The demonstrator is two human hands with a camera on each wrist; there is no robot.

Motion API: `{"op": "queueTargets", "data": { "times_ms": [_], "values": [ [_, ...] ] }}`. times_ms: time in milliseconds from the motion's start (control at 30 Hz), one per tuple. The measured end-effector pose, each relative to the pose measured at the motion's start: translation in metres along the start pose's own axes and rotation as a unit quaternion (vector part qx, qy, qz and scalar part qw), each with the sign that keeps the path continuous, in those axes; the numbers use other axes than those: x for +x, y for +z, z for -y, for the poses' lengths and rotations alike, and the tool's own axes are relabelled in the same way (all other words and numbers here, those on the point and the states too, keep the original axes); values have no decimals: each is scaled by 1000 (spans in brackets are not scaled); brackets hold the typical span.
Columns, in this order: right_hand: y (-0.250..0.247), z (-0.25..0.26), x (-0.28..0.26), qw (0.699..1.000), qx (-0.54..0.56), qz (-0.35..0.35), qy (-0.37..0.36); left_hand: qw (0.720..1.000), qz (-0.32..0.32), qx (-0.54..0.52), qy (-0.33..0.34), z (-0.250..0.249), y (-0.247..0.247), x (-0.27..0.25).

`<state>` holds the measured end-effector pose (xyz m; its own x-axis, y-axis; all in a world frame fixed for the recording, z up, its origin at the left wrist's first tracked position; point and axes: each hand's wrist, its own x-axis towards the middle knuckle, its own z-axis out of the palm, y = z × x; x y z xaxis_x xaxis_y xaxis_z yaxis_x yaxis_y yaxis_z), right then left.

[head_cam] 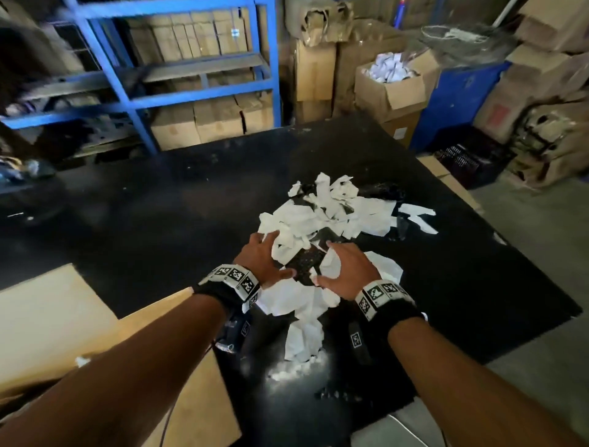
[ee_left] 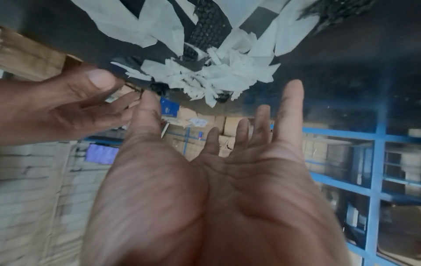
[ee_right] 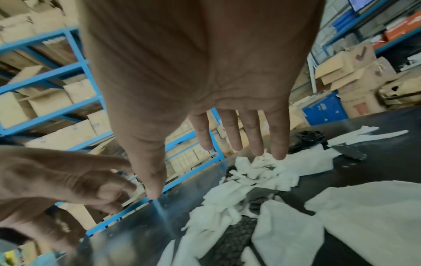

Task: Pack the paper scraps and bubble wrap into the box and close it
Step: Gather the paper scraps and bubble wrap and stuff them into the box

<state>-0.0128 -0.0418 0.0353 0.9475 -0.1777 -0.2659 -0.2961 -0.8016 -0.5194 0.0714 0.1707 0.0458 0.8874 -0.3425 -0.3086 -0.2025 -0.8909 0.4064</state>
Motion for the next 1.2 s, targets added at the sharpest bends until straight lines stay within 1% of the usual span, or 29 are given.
{"op": "queueTargets", "data": {
  "times_ms": [167,300,433,533,600,667,733,833,933,1000,1033,1100,1133,1200],
  "values": [
    [-32,-93,94,999,-7,31,41,996,22,4,-87,-20,41,102],
    [-54,-145,170,997,-30,32,66,988,33,22,-149,-32,62,166],
    [-67,-177,246,994,-74,19,83,981,37,37,-188,-46,74,224],
    [-70,-193,300,991,-99,6,87,977,32,28,-210,-50,84,257],
    [-67,-200,329,990,-105,22,96,974,40,30,-222,-46,93,270],
    [-59,-204,345,989,-100,49,100,974,48,45,-217,-44,100,277],
    [-46,-202,346,989,-95,74,88,977,61,68,-192,-47,104,278],
    [-20,-186,321,987,-116,102,49,982,85,85,-147,-43,115,271],
    [9,-164,279,985,-136,105,-11,984,87,53,-147,-38,126,253],
    [27,-151,250,984,-129,110,-52,989,79,19,-122,-37,132,232],
    [33,-144,234,982,-125,123,-64,992,72,2,-108,-40,133,219],
    [44,-132,210,980,-119,145,-72,993,54,-15,-106,-35,137,198],
    [47,-127,202,982,-114,133,-75,993,40,-14,-113,-33,137,190],
    [41,-115,195,990,-94,64,-87,994,-19,5,-106,-26,126,184]
  ]
}}
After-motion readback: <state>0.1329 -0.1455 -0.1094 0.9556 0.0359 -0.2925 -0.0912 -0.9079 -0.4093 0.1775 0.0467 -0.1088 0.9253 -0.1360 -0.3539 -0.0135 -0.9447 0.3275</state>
